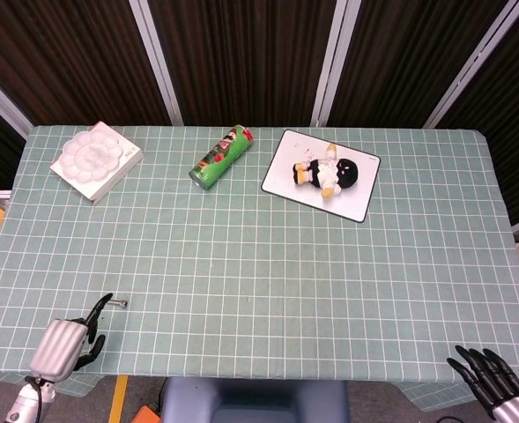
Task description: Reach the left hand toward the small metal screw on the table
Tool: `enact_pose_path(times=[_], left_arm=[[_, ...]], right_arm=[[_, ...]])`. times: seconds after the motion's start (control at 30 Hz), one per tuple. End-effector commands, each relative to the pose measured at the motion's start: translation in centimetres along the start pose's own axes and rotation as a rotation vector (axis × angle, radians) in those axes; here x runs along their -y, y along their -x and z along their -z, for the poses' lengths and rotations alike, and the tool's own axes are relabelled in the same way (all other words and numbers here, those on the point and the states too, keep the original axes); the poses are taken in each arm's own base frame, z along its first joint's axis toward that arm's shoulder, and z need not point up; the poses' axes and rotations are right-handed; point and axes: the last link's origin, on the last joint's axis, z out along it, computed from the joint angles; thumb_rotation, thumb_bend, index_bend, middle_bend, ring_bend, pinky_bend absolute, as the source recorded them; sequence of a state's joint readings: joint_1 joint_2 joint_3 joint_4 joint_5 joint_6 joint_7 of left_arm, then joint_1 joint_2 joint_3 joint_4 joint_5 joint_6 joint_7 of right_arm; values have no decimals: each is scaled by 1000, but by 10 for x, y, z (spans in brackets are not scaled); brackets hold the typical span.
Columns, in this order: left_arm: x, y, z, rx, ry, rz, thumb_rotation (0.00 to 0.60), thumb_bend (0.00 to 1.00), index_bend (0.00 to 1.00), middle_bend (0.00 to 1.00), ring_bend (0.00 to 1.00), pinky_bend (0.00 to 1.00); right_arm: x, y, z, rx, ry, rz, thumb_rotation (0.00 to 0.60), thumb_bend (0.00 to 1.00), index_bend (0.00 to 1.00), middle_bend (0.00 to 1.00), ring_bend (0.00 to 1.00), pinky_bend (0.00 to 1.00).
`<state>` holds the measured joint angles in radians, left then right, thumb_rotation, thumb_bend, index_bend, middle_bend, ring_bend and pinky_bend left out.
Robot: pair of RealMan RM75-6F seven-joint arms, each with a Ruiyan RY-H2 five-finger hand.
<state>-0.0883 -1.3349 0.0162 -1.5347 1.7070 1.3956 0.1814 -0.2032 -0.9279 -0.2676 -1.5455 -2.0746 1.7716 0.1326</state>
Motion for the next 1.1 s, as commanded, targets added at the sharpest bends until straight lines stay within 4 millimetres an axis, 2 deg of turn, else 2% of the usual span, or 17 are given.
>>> enact_pose_path(times=[0.03, 0.2, 0.4, 0.57, 1.1], left_arm=[[2, 11, -26, -73, -12, -12, 600, 467, 304, 1000, 1000, 1000], [8, 26, -39, -75, -38, -24, 600, 463, 370, 1000, 1000, 1000], [15, 40, -48, -49, -66, -28, 600, 451, 358, 1000, 1000, 1000], [18, 50, -54, -46, -77, -30, 600, 448, 385, 1000, 1000, 1000], [30, 68, -63, 11, -112, -70, 600, 438, 405, 1000, 1000, 1000]], right_arm=[[2, 9, -10, 42, -5, -12, 600, 179, 0, 0, 0, 0], [0, 10, -15, 58, 16, -3, 600, 179, 0, 0, 0, 0], [-4, 10, -18, 78, 45, -4, 600, 179, 0, 0, 0, 0], [-4, 10, -18, 76, 52, 0, 600, 179, 0, 0, 0, 0], [-4, 12, -18, 82, 58, 7, 600, 179, 0, 0, 0, 0]])
